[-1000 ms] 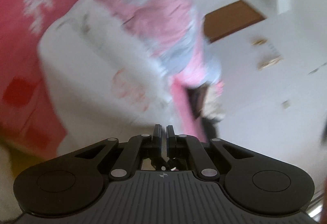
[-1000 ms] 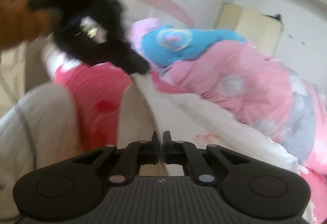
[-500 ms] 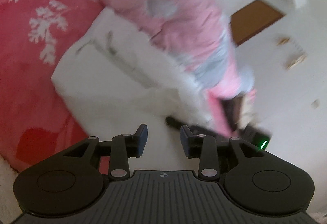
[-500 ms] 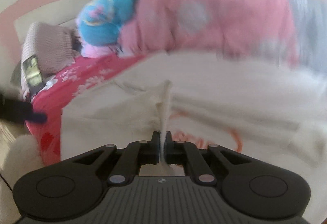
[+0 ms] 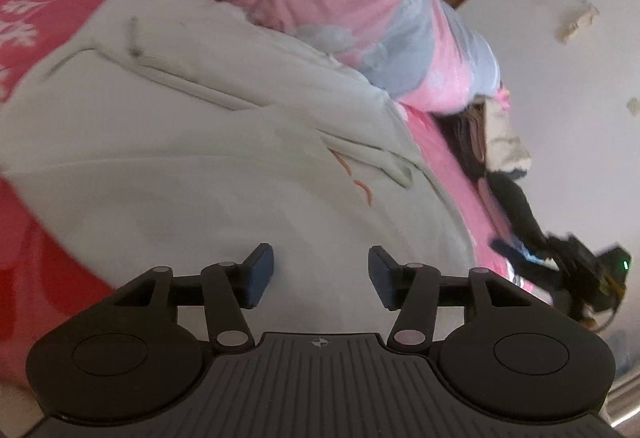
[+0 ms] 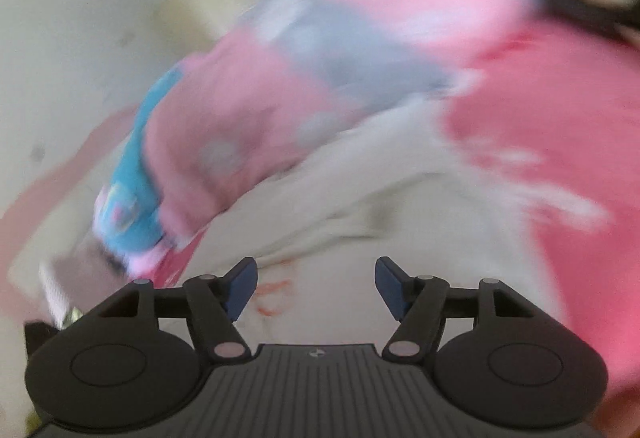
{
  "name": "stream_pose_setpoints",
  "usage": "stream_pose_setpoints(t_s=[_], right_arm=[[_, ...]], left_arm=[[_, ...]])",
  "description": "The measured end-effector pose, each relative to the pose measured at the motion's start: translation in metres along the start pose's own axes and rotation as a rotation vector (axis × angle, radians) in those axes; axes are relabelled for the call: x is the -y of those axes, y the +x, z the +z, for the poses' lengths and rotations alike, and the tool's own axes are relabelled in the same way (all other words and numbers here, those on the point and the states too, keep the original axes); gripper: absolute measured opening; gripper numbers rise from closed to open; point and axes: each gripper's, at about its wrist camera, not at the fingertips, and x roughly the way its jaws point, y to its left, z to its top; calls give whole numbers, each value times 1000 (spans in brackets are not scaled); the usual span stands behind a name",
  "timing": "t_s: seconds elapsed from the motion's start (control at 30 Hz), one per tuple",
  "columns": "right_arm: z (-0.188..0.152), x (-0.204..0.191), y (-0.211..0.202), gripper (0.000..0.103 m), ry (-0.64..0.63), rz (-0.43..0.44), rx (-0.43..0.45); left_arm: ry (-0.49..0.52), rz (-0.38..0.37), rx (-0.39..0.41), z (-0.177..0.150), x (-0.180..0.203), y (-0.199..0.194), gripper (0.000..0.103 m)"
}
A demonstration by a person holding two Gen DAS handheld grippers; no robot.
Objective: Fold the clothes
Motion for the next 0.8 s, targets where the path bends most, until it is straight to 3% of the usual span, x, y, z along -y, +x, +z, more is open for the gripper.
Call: stream_pose_setpoints(t_s=[0.17, 0.33, 0.6, 0.8], right_arm=[[-31, 74, -67, 69, 228, -132, 2], [-66, 117, -63, 70, 355, -135, -98], [-78, 158, -6, 81, 316, -23, -317], [-98, 164, 30, 84, 436, 140, -406]], left_arm=[[21, 31, -21, 3, 13, 18, 56], [29, 74, -37, 4, 22, 30, 56], [7, 154, -35, 0, 33, 26, 56], [-8, 175, -25, -3, 40, 18, 56]])
